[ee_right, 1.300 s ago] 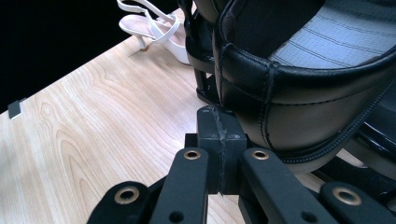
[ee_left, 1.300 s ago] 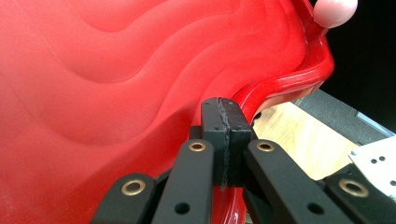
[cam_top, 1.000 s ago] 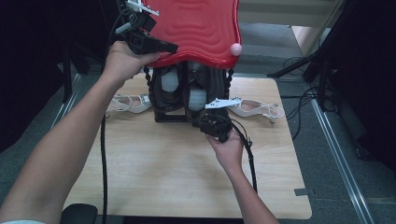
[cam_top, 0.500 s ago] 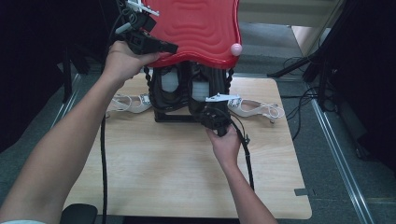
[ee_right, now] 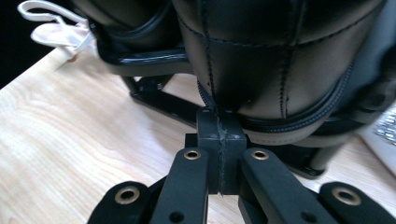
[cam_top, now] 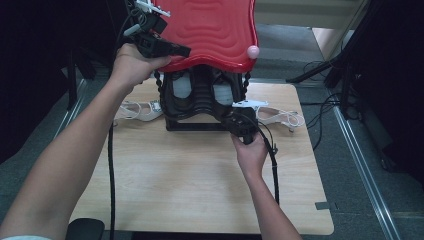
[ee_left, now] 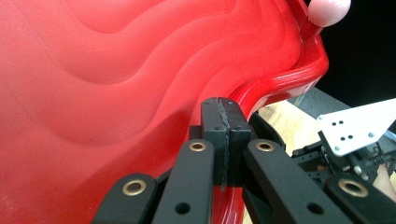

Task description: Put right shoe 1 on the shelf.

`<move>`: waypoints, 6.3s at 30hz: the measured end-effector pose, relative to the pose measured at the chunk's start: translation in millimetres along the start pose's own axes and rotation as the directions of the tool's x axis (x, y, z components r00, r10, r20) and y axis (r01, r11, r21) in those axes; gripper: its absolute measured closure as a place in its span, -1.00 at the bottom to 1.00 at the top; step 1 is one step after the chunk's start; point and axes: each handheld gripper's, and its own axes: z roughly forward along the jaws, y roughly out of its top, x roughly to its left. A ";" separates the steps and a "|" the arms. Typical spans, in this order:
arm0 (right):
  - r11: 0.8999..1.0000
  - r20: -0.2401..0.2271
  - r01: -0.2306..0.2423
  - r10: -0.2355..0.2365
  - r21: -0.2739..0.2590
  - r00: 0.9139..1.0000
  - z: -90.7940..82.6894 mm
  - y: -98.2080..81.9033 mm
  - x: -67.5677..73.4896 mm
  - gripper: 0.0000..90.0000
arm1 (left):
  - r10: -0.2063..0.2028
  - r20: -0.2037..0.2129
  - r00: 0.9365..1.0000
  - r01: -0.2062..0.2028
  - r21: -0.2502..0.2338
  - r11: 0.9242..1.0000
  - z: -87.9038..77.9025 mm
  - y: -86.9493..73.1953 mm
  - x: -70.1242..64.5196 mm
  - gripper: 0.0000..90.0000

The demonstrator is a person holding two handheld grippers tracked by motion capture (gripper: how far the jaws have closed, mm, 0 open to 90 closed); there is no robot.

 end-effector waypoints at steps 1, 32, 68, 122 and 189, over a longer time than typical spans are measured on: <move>1.000 -0.006 -0.011 0.011 -0.001 1.000 -0.5 0.0 -1.6 1.00 | 0.000 0.001 1.000 0.000 0.000 1.000 0.0 0.0 0.0 1.00; 0.999 -0.076 -0.036 0.036 0.002 0.996 -10.6 -3.9 -28.2 1.00 | -0.003 0.005 1.000 0.003 -0.004 1.000 0.0 -0.1 0.4 1.00; 0.999 -0.065 -0.052 0.051 -0.010 0.997 -4.1 7.5 -29.5 1.00 | -0.015 -0.095 0.995 0.015 -0.005 1.000 11.8 6.0 2.0 1.00; 0.991 0.038 -0.075 0.079 -0.113 0.996 14.7 14.0 -3.3 1.00 | 0.043 -0.028 0.999 -0.042 0.051 0.998 3.1 5.8 10.2 1.00; 0.995 -0.221 0.092 -0.085 0.022 0.972 -63.2 -69.6 -47.7 0.22 | -0.092 0.022 0.996 0.091 0.036 0.995 -19.7 -215.0 -11.2 0.23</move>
